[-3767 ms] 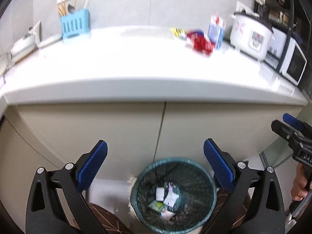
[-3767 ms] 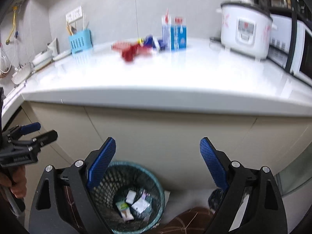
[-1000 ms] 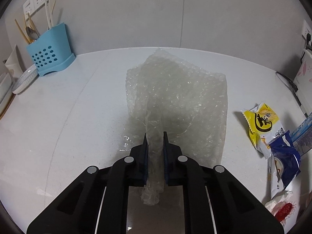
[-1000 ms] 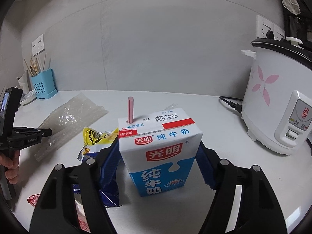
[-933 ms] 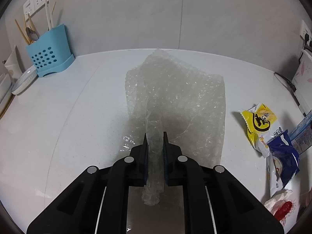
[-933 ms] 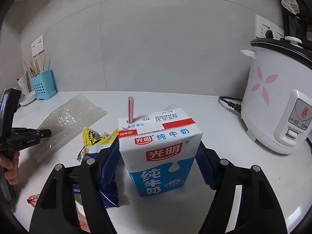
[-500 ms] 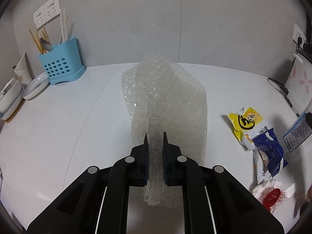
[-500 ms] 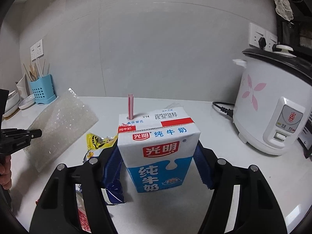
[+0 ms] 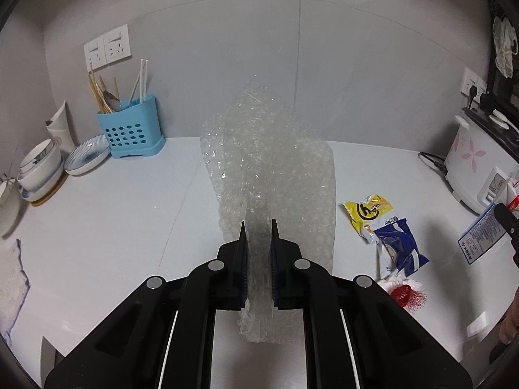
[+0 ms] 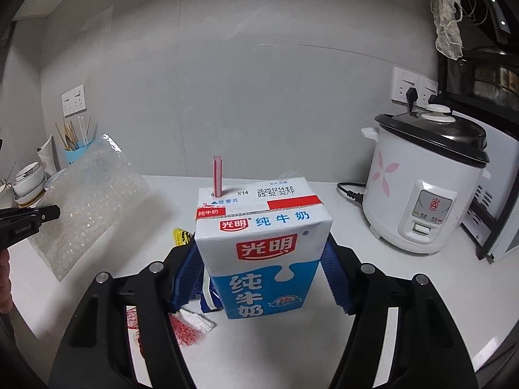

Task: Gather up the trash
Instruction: 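Carry the bubble wrap and milk carton down over the teal wastebasket, then open the left tool to drop the bubble wrap while the right tool releases the carton, then raise both tools back toward the snack bags on the counter, then grasp the blue snack bag with the right tool while the left tool grasps the yellow bag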

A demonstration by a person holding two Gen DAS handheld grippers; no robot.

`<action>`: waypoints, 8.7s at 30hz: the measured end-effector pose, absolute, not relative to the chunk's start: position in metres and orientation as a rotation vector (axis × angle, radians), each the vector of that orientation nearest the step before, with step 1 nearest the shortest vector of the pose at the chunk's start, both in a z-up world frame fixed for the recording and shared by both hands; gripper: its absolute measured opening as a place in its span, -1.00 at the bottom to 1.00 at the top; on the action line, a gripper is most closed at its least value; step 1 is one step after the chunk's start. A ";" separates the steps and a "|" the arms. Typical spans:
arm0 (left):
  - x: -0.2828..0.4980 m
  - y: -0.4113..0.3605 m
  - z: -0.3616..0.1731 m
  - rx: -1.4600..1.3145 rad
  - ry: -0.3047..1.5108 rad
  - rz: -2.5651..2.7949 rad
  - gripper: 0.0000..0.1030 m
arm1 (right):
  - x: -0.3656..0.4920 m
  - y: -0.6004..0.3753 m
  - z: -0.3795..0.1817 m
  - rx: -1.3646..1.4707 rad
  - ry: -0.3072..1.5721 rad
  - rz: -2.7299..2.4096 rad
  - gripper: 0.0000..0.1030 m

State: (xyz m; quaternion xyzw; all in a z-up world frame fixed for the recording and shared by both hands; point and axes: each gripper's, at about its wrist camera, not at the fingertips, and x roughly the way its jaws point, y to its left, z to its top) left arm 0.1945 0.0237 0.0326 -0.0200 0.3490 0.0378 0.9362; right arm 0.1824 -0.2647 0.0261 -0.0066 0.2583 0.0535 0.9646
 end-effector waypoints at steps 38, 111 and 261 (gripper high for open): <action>-0.068 0.019 -0.005 -0.118 0.612 -0.076 -0.82 | -0.048 -0.208 -0.003 -0.012 0.505 0.252 0.23; -0.074 -0.035 -0.300 -0.052 1.184 -0.141 0.00 | -0.065 -0.200 -0.286 0.006 1.066 0.262 0.22; 0.383 -0.110 -0.089 -0.008 0.991 -0.091 0.70 | 0.356 -0.288 -0.067 0.070 0.869 0.151 -0.49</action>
